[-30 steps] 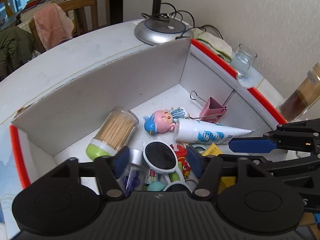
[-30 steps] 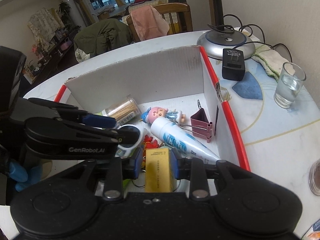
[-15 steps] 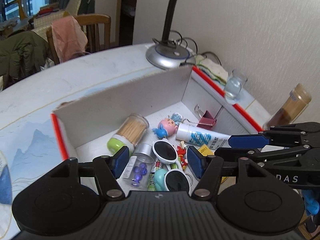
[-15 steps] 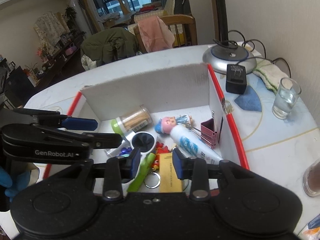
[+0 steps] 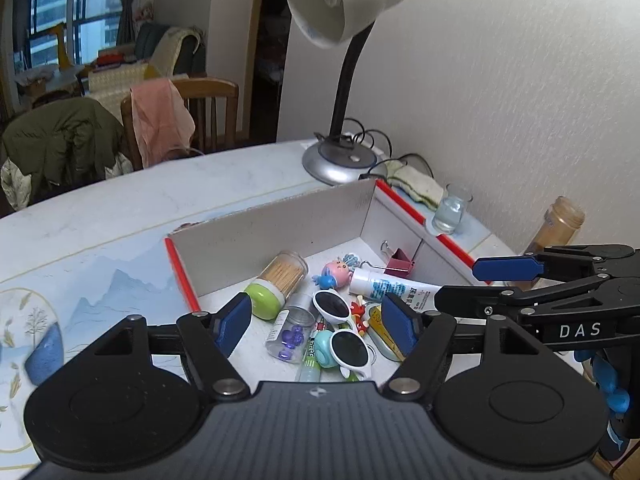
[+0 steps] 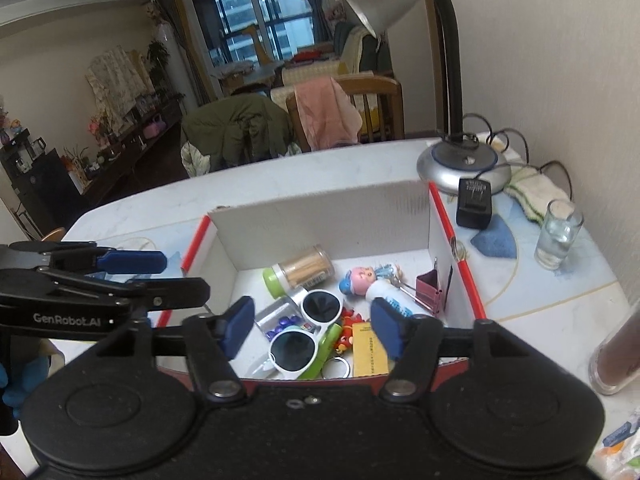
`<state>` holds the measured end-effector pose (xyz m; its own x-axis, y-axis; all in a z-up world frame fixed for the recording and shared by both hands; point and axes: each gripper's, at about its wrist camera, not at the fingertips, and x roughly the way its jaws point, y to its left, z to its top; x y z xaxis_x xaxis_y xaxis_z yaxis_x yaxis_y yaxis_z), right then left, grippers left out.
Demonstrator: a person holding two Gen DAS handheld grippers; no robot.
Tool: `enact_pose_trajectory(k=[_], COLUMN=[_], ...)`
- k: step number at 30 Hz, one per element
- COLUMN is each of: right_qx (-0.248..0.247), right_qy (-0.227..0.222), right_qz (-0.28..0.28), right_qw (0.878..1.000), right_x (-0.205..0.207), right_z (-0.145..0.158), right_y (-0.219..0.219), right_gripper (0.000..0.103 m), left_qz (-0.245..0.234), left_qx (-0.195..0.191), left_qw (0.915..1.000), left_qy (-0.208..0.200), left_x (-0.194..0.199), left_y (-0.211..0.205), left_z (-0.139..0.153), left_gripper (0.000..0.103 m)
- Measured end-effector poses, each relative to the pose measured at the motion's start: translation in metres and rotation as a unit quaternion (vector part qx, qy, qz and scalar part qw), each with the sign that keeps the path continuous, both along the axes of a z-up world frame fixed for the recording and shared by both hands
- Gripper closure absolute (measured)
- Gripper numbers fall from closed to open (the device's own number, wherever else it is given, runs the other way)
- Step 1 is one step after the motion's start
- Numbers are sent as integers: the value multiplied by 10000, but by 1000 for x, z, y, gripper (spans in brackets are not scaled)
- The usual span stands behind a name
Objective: Organize rigid objects
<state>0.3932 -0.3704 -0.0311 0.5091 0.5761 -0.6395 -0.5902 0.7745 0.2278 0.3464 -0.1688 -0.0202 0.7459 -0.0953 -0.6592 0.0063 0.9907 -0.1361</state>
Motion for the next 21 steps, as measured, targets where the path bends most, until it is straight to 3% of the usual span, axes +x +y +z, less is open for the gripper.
enact_pose_trajectory(k=[3,5,14,17,21], right_qx=[58,116,395,428,443], right_qy=[-81,-139,-335,-467,-579], right_qz=[-31,-49,-161,-234,-370], right_qw=[9999,9998,9985,9977,9967], right_x=[-10,-17,-49,-61,-73], right_z=[5,9,19,21,25], right_y=[-2,-5,-10,-10,-9], right_gripper=[28,22,1,0,0], left_qz=[14,25,25,16,68], left_qx=[50,63,-88,-161,-186], left_qw=[9999,9998,9988,9985,9982], left_qy=[-137,-211,-473,-528,-575], left_x=[-15,-24,-57,-68,-80], left_y=[0,0,6,8,11], left_z=[6,9,18,19,19], left_gripper=[31,20,14,1,0])
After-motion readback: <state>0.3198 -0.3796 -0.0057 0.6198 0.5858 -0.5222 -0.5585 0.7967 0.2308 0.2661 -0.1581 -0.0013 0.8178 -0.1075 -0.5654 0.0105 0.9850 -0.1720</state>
